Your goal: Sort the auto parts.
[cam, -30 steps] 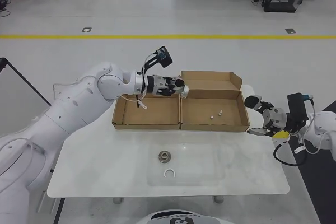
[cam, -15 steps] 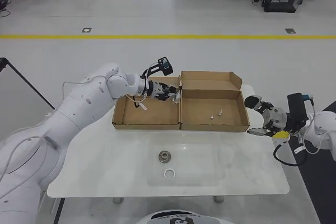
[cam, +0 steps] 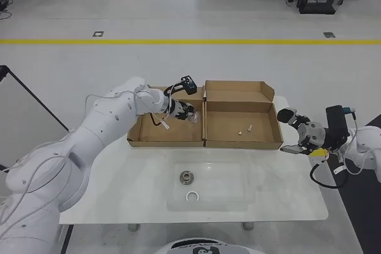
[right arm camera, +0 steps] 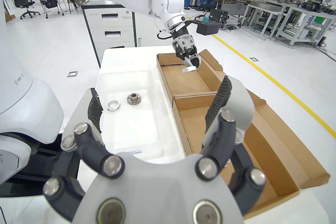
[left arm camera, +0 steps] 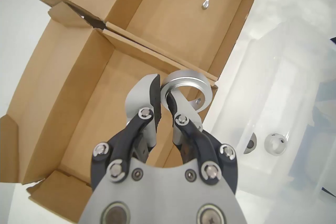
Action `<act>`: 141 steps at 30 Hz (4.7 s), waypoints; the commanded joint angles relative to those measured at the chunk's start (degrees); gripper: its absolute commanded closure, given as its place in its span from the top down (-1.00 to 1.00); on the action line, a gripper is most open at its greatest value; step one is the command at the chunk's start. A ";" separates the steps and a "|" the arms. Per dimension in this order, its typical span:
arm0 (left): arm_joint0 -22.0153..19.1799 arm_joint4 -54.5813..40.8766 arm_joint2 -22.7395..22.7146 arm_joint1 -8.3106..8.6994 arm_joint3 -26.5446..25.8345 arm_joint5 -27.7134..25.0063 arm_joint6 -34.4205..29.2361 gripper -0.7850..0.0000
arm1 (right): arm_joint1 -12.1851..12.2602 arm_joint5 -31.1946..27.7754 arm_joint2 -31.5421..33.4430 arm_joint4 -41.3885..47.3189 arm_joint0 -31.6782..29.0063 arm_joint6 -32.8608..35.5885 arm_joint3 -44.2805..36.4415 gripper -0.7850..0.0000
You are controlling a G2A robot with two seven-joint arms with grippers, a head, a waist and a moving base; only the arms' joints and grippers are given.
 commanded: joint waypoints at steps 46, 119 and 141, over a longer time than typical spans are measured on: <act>0.18 27.13 3.52 -17.47 29.07 -2.59 10.77 1.00 | 0.00 0.00 0.00 -0.01 0.00 -0.06 0.00 1.00; 9.80 1.09 -11.47 10.02 -47.62 3.56 -31.34 1.00 | 0.00 0.00 0.00 -0.01 0.00 -0.06 0.00 1.00; 7.72 -0.35 -0.91 6.39 -50.81 17.70 -45.49 0.76 | 0.00 0.00 0.00 -0.01 0.00 -0.06 0.00 1.00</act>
